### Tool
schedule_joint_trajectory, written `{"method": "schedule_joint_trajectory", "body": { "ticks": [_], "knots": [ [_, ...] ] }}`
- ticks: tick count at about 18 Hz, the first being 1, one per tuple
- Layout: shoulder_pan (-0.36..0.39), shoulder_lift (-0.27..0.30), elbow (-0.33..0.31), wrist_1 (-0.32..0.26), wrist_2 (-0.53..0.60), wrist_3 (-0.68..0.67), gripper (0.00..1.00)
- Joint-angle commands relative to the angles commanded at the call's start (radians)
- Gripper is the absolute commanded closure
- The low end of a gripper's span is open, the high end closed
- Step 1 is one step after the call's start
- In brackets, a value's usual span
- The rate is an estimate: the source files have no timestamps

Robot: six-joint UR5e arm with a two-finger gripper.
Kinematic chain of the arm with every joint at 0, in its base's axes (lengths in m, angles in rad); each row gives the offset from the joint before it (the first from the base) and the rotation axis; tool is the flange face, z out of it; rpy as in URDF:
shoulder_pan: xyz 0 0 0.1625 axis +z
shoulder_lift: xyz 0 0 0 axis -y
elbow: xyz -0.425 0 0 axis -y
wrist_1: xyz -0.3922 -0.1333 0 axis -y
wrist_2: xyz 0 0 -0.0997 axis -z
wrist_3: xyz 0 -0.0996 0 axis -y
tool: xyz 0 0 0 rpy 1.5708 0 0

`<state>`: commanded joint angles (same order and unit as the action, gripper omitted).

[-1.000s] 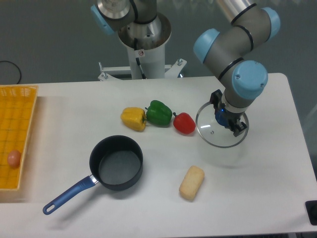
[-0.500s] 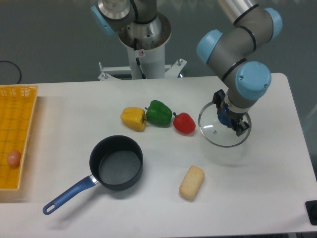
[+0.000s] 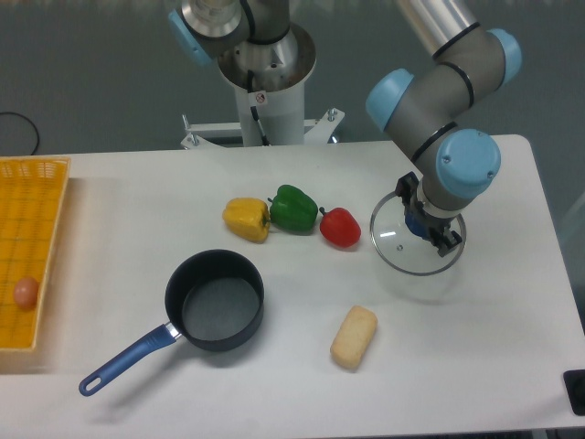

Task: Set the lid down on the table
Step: 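Lower the held glass lid toward the table beside the red pepper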

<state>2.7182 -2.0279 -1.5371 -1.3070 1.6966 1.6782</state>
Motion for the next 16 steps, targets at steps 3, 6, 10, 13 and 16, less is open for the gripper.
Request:
{"method": "schedule_joint_trajectory", "body": {
  "ticks": [3, 6, 10, 13, 16],
  "knots": [
    [-0.003, -0.018, 0.0, 0.031, 0.0, 0.0, 0.4],
    [-0.015, -0.041, 0.011, 0.055, 0.0, 0.0, 0.4],
    [-0.023, -0.061, 0.018, 0.055, 0.0, 0.0, 0.4],
    [-0.025, -0.069, 0.017, 0.057, 0.0, 0.0, 0.4],
    [-0.023, -0.075, 0.012, 0.057, 0.0, -0.002, 0.4]
  ]
}}
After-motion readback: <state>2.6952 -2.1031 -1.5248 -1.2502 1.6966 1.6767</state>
